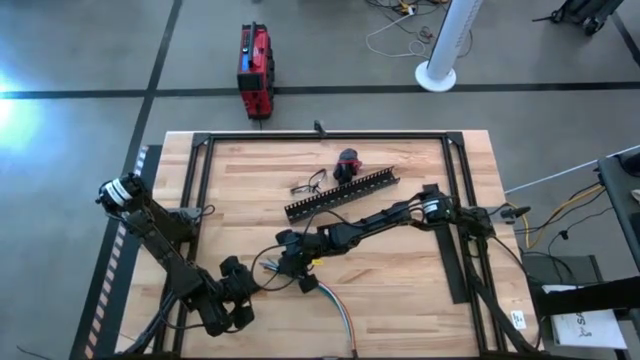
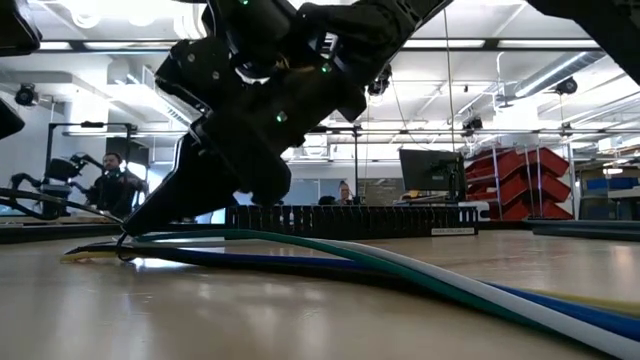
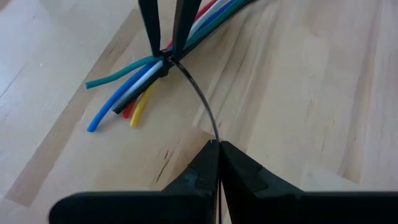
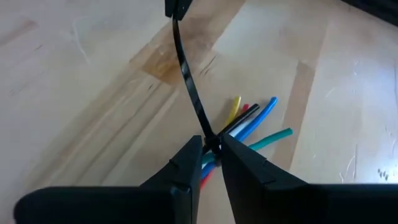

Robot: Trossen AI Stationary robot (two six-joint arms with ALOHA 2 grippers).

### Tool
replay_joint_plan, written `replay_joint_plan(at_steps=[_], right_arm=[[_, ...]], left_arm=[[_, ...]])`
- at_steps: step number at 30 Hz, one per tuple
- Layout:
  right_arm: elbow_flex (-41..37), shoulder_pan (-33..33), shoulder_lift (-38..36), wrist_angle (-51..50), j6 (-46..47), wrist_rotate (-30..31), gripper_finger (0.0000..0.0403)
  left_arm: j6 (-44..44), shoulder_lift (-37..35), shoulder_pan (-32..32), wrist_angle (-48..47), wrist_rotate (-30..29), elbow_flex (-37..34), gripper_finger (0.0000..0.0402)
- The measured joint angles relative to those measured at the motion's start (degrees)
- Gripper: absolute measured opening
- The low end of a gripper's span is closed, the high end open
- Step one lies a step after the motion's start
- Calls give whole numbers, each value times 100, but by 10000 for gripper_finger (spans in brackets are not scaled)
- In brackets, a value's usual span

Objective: Ziptie cables
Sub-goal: Wrap the cable wires with black zip tie

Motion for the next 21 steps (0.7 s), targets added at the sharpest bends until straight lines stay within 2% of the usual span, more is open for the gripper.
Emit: replay_joint_plan(at_steps=[12,21], right_arm=[[1,29,57,123,-347,53,37],[11,29,219,345,-155,163,24]], left_arm=[[16,0,0,-4,-162,0,0],[40,0,0,-1,-254,-17,0]])
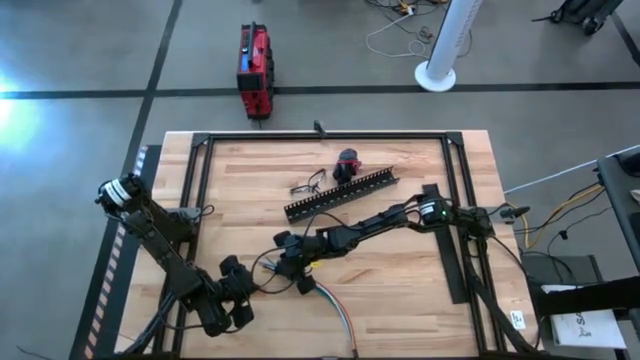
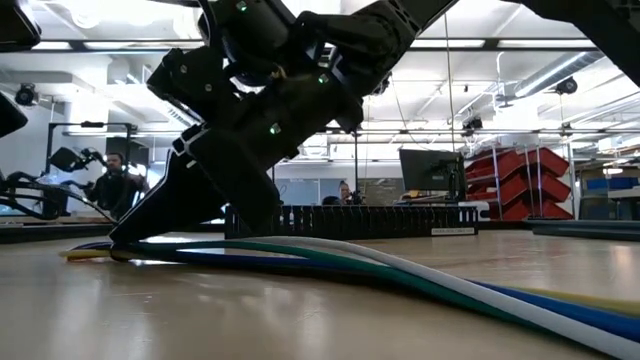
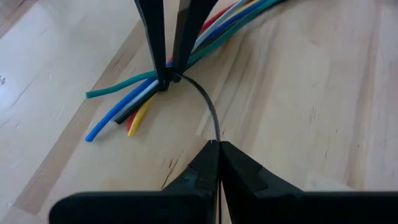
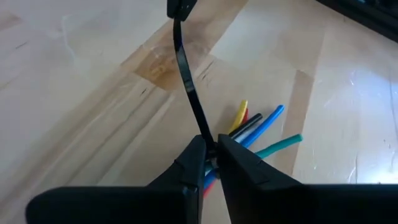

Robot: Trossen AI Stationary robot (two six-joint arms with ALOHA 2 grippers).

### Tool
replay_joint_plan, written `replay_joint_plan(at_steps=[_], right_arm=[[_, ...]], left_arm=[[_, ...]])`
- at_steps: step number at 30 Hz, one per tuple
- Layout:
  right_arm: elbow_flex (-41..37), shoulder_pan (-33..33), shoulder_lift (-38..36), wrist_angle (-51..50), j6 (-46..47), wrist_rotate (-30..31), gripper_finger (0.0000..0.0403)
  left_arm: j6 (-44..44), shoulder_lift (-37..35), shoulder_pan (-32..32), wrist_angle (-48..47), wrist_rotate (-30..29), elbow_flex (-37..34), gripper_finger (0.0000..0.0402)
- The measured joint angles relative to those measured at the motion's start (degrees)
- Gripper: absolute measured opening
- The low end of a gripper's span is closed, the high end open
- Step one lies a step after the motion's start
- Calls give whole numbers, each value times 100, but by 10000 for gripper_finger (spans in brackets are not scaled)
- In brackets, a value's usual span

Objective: Ziptie cables
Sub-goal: Wrap the cable wires with black zip tie

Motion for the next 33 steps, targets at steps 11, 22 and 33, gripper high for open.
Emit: replay_joint_plan(at_steps=[11,22,33], right_arm=[[31,-22,-17,-45,188,53,10],[31,-28,-17,-69,261,51,10],[31,-31,-20,-89,355,53,9]], left_arm=[[640,2,35,46,-1161,-46,35],[1024,100,197,478,-1368,-64,130],[964,618,629,691,-1136,-66,112]])
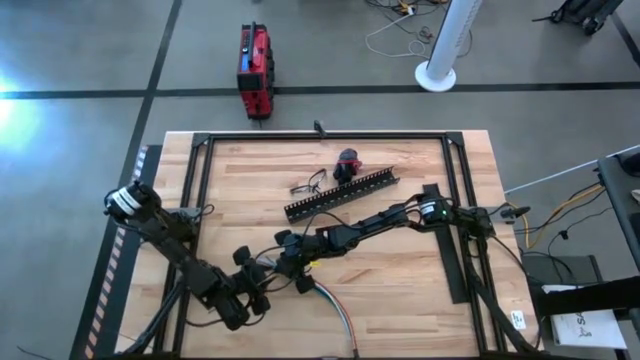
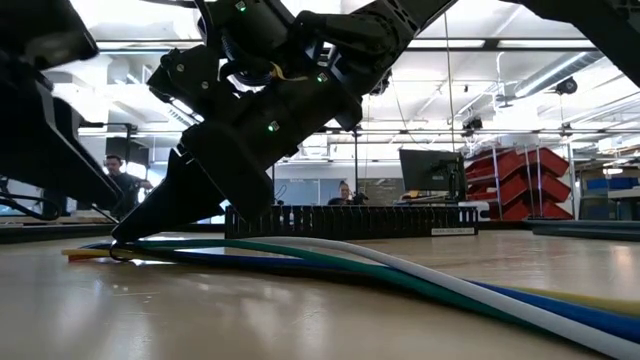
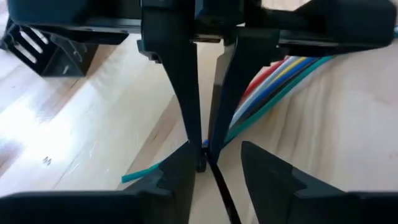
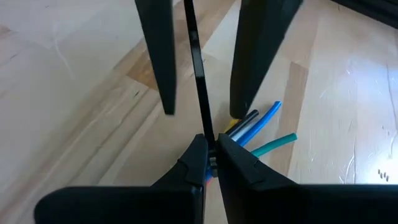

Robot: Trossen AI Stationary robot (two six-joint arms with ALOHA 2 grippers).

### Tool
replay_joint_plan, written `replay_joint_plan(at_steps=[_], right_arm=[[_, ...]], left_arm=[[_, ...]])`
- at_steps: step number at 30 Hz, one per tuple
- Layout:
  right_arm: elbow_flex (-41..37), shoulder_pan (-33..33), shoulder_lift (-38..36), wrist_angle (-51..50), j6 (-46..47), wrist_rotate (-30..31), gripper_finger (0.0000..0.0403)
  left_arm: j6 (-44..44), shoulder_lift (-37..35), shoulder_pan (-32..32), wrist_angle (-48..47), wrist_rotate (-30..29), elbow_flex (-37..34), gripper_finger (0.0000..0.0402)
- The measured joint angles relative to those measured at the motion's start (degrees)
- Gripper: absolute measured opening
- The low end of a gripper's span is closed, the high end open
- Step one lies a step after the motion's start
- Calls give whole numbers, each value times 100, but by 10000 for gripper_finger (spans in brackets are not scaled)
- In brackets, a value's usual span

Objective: Ziptie cables
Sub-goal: Wrap the cable wires with black zip tie

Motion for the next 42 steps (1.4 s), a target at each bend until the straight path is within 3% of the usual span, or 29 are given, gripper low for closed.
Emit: replay_joint_plan(at_steps=[13,33,39,42], right_arm=[[0,-11,0,-4,-31,-2,9],[-2,-21,0,-17,11,1,9],[-2,-22,0,-40,11,4,9],[-2,-24,-11,-96,11,16,9]], left_arm=[[24,46,51,-4,332,0,62],[-167,317,223,-6,263,7,57],[-244,317,223,-29,338,7,7],[-354,307,219,-103,329,18,5]])
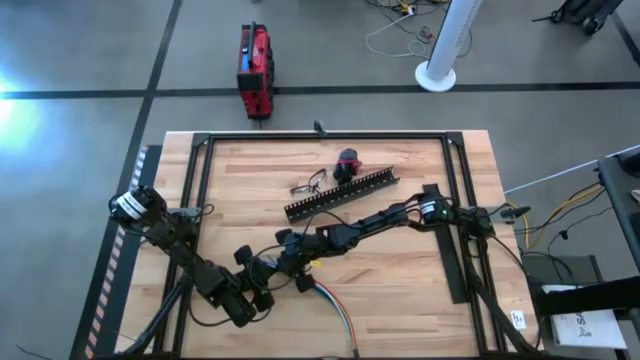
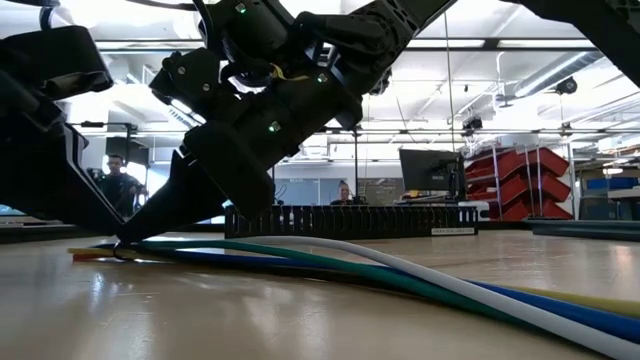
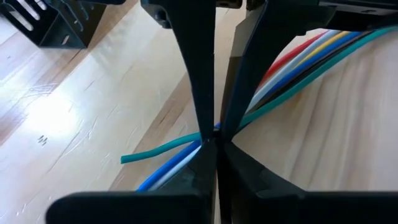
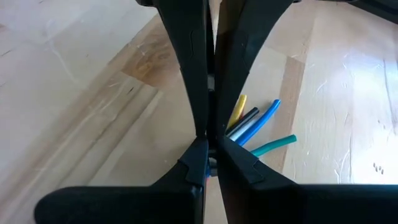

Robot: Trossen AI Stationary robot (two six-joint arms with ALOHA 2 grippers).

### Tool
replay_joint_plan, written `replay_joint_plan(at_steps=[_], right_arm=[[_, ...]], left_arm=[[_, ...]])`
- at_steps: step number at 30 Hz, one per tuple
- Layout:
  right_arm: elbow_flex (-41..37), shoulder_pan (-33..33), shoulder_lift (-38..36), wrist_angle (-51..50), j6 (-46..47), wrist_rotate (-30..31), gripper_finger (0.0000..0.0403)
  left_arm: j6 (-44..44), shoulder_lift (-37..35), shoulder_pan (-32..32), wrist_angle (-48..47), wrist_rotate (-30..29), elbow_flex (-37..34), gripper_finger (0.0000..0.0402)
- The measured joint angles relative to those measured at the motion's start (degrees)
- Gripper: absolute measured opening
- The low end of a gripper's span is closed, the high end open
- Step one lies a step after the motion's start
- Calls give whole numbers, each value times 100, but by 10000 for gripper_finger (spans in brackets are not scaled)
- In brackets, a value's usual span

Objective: Ziptie cables
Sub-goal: Wrap the cable wires with black zip tie

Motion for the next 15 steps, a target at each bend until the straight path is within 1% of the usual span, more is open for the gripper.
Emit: replay_joint_plan(at_steps=[8,15], right_arm=[[7,-4,-53,-147,70,-9,9],[2,-33,-151,-253,115,-22,9]], left_arm=[[-324,-42,-162,-399,6,164,1],[-1135,-39,-524,-823,-275,148,1]])
